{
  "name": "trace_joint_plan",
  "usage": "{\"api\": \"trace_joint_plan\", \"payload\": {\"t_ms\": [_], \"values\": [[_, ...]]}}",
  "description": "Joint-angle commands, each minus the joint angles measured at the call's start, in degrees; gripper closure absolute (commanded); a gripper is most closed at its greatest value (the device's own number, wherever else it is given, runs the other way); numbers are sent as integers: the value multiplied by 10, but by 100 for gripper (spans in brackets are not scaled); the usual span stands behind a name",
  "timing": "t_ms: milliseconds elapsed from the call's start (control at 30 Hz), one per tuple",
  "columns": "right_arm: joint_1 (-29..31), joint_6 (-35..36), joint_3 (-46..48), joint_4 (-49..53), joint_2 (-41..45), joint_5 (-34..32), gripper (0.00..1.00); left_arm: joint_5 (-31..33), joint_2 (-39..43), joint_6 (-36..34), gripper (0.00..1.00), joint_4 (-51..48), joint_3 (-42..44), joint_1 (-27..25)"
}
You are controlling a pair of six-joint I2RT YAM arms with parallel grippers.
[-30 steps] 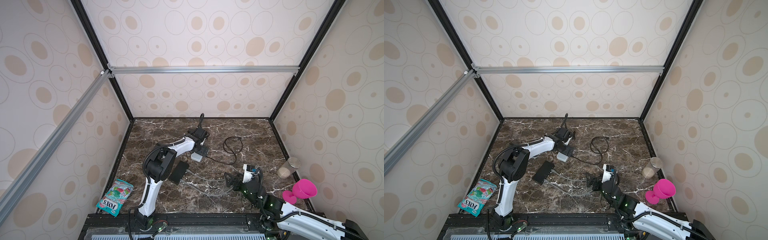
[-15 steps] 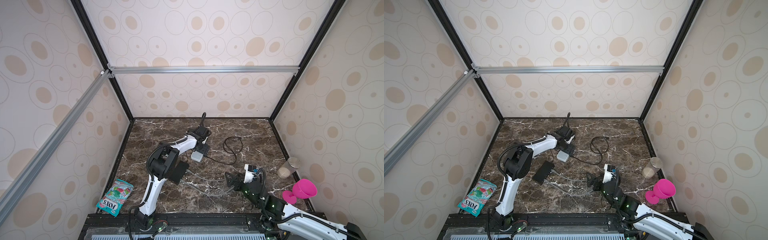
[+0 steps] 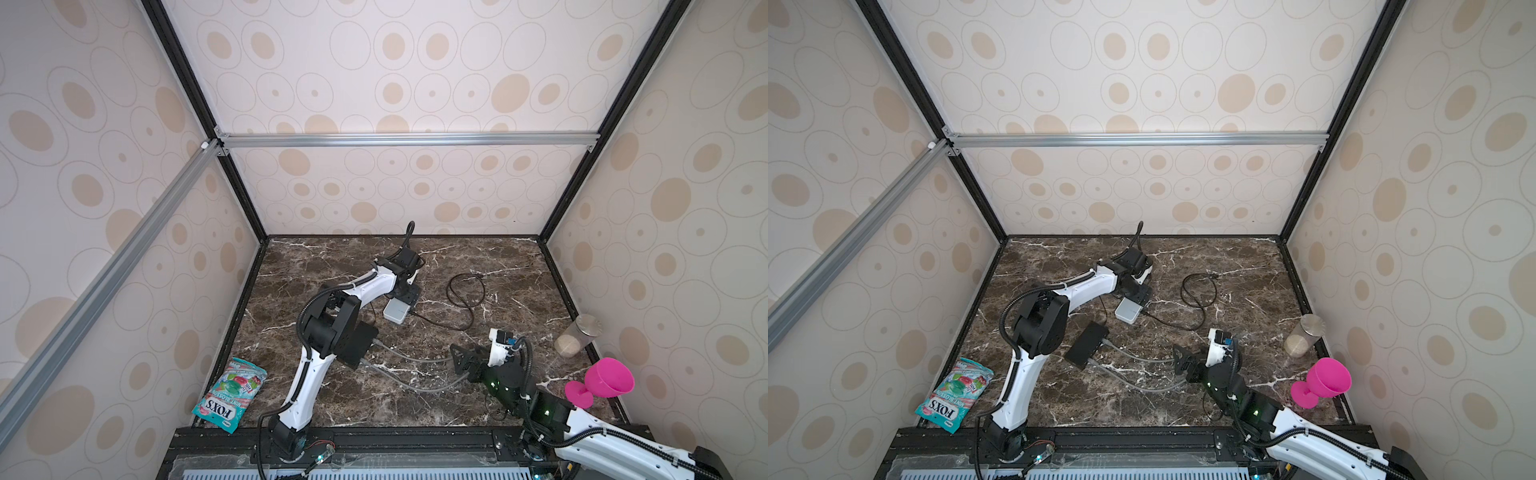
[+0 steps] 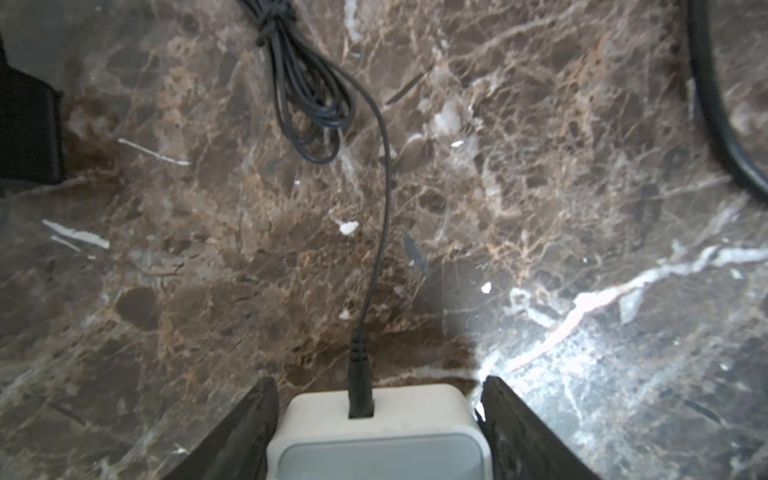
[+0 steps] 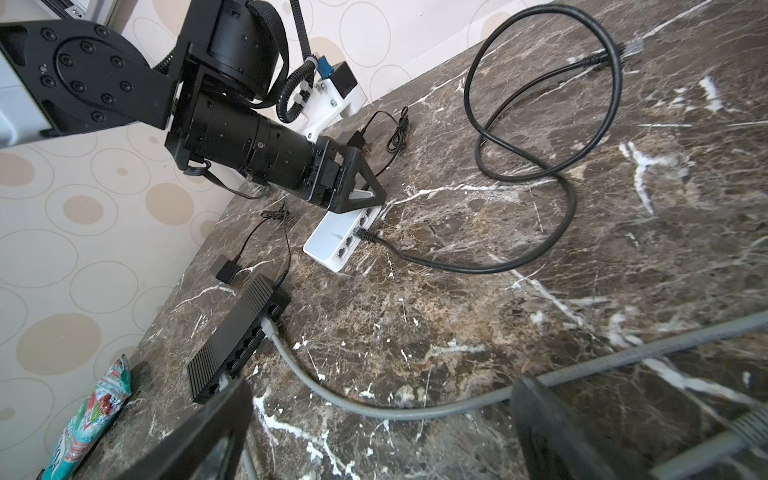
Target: Insert the plug into the switch port
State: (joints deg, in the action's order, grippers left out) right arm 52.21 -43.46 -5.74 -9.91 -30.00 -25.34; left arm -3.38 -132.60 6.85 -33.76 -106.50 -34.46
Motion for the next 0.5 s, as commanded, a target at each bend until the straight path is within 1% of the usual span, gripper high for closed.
{"api": "trace_joint_plan", "payload": {"t_ms": [0,133,333,400,467], "values": [[-4,-3,8,4,7,-5,0,-4,-20,-24,24,-44,-49,-4],[-4,-4,9,4,6,-5,0,3,-27,-26,21,-61,-71,-4],[-4,-4,9,2,3,-5,0,1,-28,-30,23,-63,-71,-4],[-4,-4,9,2,2,-5,0,6,-28,-30,20,-67,-71,-4],[-4,-4,8,2,3,-5,0,20,-28,-29,15,-72,-70,-4]]}}
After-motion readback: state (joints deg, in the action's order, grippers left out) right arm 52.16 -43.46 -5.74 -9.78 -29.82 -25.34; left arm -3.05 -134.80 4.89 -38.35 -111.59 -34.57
